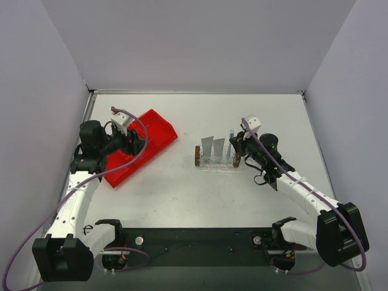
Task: Prepare toiletry sets of a toothbrush and toothpaste on the tray
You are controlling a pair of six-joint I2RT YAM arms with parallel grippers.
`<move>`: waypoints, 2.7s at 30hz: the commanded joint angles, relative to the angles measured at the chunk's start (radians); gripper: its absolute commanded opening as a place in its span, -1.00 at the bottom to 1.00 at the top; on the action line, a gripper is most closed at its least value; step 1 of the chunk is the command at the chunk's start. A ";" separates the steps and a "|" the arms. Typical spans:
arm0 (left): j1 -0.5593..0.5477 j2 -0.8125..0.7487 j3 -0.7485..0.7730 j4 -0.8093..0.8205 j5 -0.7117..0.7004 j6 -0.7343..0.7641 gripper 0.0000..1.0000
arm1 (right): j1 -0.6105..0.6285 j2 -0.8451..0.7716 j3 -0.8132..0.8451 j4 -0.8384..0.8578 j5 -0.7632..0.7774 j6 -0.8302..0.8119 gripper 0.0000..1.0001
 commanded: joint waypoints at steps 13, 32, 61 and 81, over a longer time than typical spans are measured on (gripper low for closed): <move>0.005 -0.012 -0.005 0.043 0.024 -0.003 0.27 | -0.004 0.020 -0.010 0.105 -0.026 0.008 -1.00; 0.005 -0.015 -0.006 0.043 0.027 -0.001 0.27 | -0.006 0.026 -0.018 0.118 -0.026 0.012 -1.00; 0.005 -0.012 -0.013 0.040 0.027 0.008 0.27 | -0.004 0.042 -0.034 0.130 -0.029 0.018 -0.90; 0.005 -0.009 -0.014 0.037 0.030 0.014 0.27 | -0.006 0.034 -0.022 0.096 -0.026 0.012 -0.67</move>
